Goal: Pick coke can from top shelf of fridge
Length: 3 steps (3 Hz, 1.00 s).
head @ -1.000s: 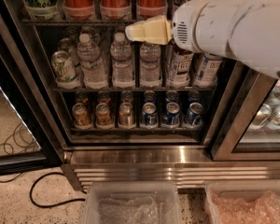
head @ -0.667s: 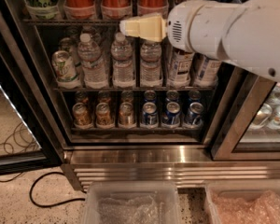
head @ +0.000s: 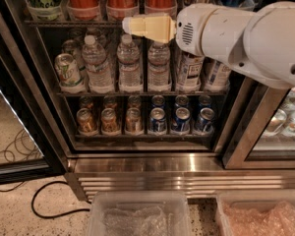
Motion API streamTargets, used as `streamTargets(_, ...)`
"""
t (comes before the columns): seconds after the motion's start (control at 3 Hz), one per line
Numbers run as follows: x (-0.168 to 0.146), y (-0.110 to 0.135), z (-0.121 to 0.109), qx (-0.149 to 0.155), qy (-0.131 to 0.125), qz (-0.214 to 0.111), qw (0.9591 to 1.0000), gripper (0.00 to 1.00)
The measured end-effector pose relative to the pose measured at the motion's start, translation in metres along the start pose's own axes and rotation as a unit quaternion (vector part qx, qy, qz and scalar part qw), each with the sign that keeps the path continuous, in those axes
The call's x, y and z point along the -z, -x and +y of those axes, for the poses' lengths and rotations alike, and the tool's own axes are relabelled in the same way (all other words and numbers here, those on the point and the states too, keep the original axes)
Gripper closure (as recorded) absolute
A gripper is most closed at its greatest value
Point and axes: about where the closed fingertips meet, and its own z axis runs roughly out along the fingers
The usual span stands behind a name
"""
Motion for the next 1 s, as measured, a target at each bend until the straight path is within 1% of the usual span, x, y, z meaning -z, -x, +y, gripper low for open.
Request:
streamTargets(0.33,0.0045,0.0023,0.0010,0.006,0.023,-0.007,0.9997,0.00)
streamTargets(0.67,0.0050,0.0034,0.0018,0.022,0.043,-0.015,0.9987,0.00)
streamTargets(1.0,0.0025,0.0070,0.0041,0.045,0.062,-0.024,0.9968,0.00)
